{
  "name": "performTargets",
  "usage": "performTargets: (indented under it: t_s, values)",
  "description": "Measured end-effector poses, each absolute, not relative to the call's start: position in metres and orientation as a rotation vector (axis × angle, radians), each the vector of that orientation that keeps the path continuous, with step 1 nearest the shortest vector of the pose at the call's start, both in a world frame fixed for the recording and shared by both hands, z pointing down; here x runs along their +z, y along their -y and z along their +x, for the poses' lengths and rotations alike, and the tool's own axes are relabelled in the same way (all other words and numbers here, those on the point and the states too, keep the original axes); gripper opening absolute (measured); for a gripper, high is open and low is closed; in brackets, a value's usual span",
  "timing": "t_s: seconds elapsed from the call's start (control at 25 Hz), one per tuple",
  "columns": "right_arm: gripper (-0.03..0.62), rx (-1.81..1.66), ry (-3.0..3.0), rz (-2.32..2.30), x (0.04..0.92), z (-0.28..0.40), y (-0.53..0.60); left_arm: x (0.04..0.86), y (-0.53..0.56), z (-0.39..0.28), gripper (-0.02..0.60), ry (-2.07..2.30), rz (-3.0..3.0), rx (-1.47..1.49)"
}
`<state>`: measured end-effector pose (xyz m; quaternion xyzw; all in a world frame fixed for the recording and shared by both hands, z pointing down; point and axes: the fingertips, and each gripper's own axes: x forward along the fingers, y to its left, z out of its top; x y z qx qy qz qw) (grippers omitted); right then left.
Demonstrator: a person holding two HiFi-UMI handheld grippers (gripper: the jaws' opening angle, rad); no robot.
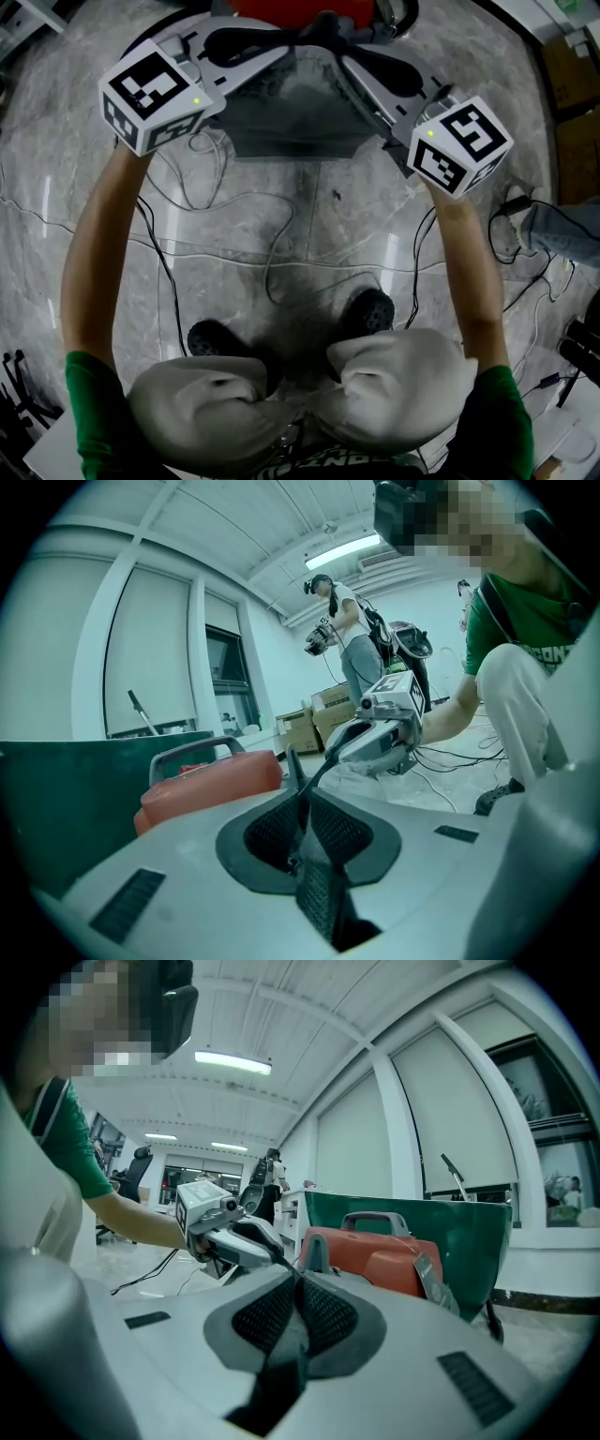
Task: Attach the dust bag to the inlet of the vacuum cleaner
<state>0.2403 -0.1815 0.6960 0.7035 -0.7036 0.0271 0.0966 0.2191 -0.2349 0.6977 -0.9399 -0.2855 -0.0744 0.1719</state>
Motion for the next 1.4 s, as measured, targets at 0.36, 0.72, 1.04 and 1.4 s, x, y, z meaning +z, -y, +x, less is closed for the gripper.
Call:
performTargets:
  t_s: [0.36, 0.72, 1.04, 1.4]
  values:
    - [0.028, -0.006, 2.020, 2.123, 0.677, 0.237, 0.169, 0.681, 0.245, 0.207, 0.034, 0.735, -2.703, -0.115]
    - [0.026, -0.108, 2.020, 2.158, 0.639, 0.234, 0.165, 0.645, 0.258, 0.202, 0.034, 0.665, -2.784, 0.006]
    - [0.008, -0.087, 2.000, 2.094, 0.617, 0.237, 0.185, 0.617, 0.261, 0.205, 0.011, 0.698, -2.805, 0.025]
    - [0.008, 0.018, 2.020, 2.091, 0.562, 0.241, 0.207, 0.564, 0.287, 0.206, 0.005, 0.708, -2.910, -0.068]
